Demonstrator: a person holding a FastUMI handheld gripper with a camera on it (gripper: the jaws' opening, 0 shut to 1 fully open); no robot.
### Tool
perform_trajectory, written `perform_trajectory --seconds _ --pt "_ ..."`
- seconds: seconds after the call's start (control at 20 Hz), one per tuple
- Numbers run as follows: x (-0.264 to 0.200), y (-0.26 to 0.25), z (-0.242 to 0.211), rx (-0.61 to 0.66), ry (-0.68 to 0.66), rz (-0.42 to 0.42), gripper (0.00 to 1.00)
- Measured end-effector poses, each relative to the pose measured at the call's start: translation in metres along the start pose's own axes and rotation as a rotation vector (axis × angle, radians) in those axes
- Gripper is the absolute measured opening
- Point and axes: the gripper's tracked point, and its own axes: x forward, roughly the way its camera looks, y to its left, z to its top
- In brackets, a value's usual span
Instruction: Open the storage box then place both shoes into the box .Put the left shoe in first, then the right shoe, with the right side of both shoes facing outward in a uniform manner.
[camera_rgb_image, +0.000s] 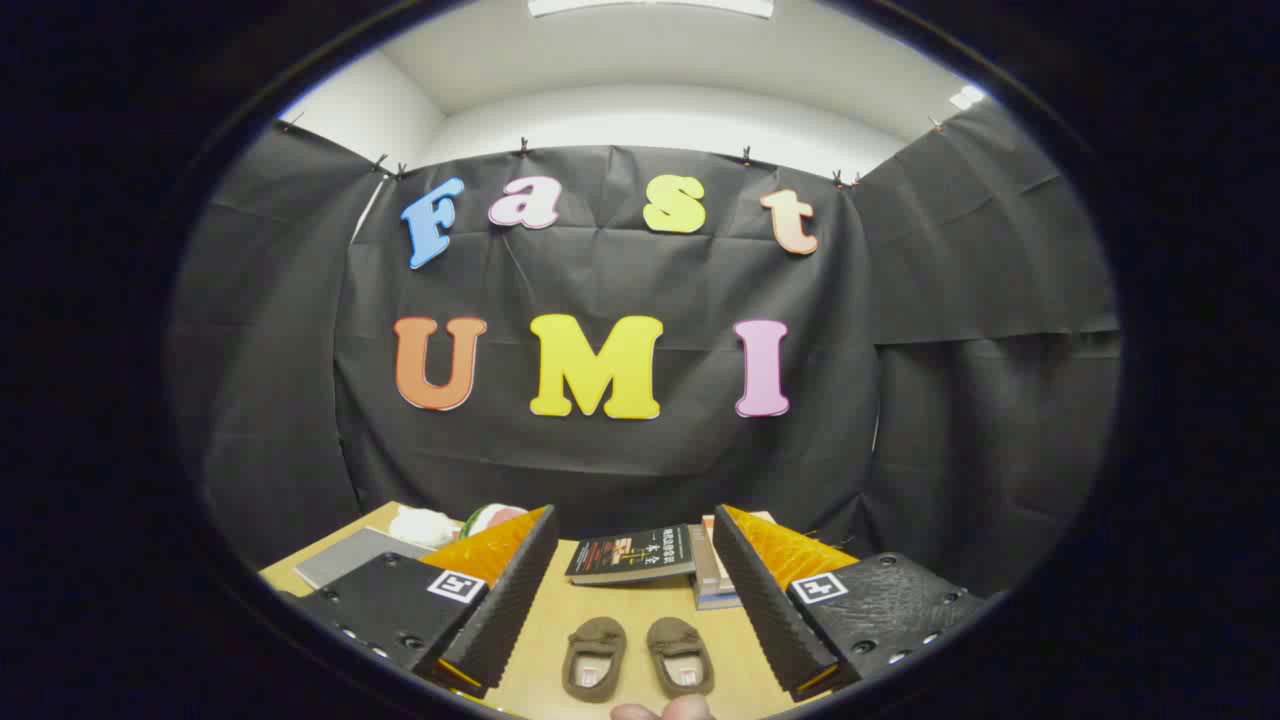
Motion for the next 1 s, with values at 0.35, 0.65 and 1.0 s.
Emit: perform_trajectory --seconds 0.35,0.65,1.0 --pt "-0.001 -0.005 0.003 0.001 0.000 -0.012 0.95" --pt "0.000 -0.010 0.004 0.007 -0.001 -0.021 0.95" --pt "0.000 -0.018 0.007 0.014 -0.006 -0.032 0.95"
